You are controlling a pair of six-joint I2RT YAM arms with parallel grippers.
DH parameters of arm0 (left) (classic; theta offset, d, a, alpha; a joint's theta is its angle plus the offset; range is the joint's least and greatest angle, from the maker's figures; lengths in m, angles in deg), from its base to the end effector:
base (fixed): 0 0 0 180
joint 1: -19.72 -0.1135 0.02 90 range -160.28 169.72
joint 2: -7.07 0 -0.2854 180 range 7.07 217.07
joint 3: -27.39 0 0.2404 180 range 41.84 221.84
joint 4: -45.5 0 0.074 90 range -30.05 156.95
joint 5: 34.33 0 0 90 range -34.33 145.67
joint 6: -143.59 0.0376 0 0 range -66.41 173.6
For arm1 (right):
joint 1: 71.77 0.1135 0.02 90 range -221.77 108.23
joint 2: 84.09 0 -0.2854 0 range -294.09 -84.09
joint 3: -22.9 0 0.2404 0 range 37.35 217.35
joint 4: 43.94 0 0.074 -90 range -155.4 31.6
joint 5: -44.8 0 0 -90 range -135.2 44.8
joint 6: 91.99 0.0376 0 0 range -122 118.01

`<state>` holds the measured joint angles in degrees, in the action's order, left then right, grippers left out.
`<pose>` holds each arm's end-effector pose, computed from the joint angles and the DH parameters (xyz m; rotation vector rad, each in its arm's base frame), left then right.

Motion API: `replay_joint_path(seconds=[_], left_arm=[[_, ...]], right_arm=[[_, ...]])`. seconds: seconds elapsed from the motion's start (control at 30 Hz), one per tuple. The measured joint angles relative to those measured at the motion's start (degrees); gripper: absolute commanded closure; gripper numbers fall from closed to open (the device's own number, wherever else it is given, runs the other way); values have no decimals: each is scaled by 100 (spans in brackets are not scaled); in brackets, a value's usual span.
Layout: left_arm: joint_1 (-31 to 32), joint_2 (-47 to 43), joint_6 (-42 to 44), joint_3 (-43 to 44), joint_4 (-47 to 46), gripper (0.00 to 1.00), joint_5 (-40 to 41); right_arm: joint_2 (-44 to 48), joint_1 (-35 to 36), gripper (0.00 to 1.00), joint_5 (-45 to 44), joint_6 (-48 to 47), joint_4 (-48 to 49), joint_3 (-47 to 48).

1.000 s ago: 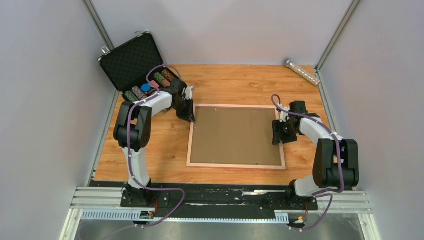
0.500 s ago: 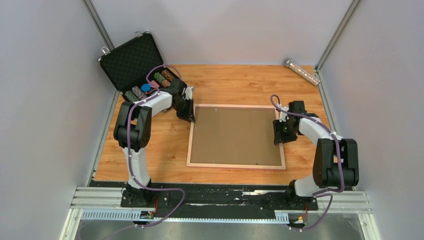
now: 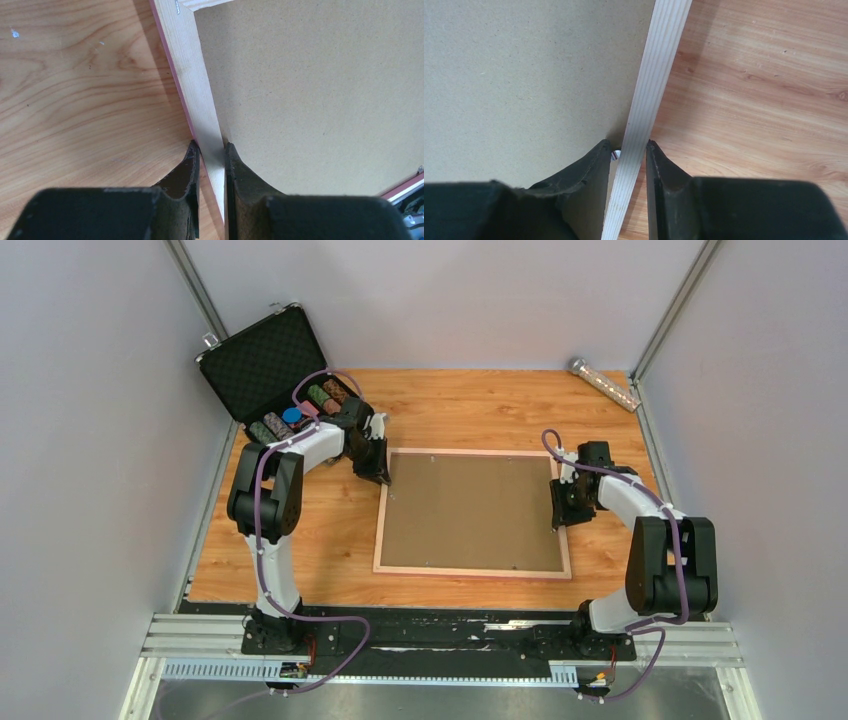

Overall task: Put the photo into the frame
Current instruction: Install the photo frame at the center of the board.

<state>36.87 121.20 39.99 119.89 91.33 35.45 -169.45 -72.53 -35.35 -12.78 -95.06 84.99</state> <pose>0.3803 -0.1310 0.1844 0.1855 2.7852 -0.6270 0.2477 0.0031 0.1960 -0.2823 2.8329 0.2048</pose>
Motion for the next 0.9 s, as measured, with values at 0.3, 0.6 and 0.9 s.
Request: replay_joint_path(seconds=[0.3, 0.6, 0.9], left_arm=[[0, 0, 0, 0, 2, 100, 2], [0, 0, 0, 0, 2, 100, 13], [0, 0, 0, 0, 4, 100, 15]], right_arm=[[2, -2, 70, 22, -87, -2, 0], [7, -13, 68, 140, -603, -2, 0], [7, -46, 64, 321, -1088, -20, 0]])
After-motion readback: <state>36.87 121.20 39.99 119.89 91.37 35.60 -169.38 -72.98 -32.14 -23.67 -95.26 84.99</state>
